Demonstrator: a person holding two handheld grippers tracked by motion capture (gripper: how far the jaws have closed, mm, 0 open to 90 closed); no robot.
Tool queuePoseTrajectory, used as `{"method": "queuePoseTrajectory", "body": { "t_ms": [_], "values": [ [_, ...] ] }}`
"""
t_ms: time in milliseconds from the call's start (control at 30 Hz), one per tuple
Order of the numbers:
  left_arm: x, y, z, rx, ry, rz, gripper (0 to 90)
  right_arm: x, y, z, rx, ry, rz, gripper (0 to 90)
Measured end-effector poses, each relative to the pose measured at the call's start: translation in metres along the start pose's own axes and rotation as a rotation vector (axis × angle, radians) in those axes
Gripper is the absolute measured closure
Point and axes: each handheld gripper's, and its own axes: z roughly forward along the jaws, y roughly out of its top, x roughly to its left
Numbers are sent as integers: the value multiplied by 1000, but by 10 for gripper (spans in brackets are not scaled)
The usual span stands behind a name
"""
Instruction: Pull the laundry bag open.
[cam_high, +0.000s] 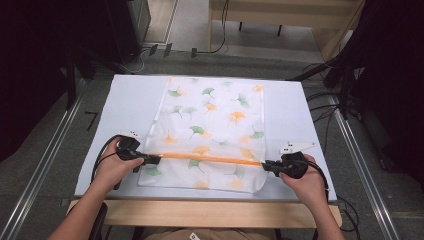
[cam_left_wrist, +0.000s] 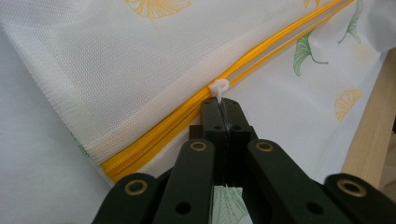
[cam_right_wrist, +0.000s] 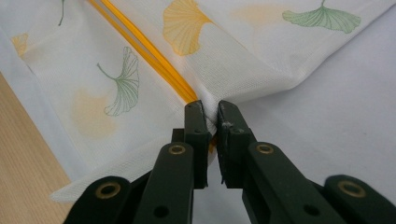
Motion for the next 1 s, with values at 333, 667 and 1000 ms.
{"method": "queuePoseTrajectory", "body": {
  "t_ms": [333, 667, 1000],
  "values": [
    [0, 0, -1, -4, 2, -3, 900, 0, 0, 1, 2, 3, -9, 855],
    [10, -8, -20, -21, 32, -32, 900, -2, 0, 0, 1, -5, -9, 854],
    [15, -13, -25, -27, 29, -41, 900, 1, 0, 2, 16, -6, -15, 854]
  ]
}}
